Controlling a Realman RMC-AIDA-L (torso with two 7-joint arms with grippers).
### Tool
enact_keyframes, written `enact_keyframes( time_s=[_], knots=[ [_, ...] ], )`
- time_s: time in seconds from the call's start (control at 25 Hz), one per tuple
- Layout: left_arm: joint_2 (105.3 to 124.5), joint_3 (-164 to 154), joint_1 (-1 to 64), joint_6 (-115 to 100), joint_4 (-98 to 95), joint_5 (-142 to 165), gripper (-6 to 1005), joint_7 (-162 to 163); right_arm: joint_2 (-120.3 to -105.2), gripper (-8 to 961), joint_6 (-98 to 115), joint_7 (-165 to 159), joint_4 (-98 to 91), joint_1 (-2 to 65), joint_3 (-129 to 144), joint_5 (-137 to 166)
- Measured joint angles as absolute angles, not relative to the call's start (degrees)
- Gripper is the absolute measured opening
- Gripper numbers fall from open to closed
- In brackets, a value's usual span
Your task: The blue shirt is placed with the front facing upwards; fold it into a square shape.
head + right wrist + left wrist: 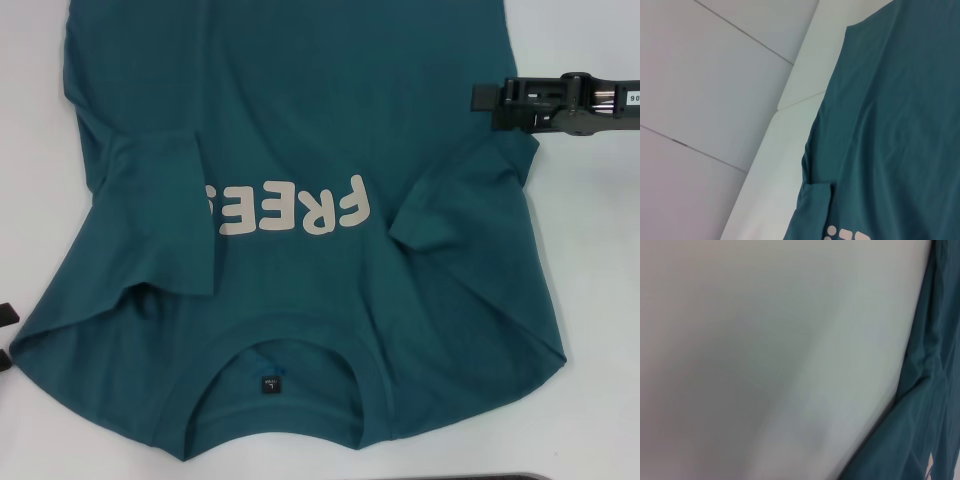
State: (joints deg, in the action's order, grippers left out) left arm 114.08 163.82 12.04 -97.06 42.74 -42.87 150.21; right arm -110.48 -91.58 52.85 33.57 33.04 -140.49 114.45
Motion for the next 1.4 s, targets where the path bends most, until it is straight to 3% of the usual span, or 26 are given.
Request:
enact_keyframes(
  time_s=[1.4],
  knots=[
    [113.48,162.3,13.6,-96.4,43.3,-45.0,657,149.3,-110.47,928,-91.3,52.8,33.6,33.0,-142.0,114.4]
  ],
)
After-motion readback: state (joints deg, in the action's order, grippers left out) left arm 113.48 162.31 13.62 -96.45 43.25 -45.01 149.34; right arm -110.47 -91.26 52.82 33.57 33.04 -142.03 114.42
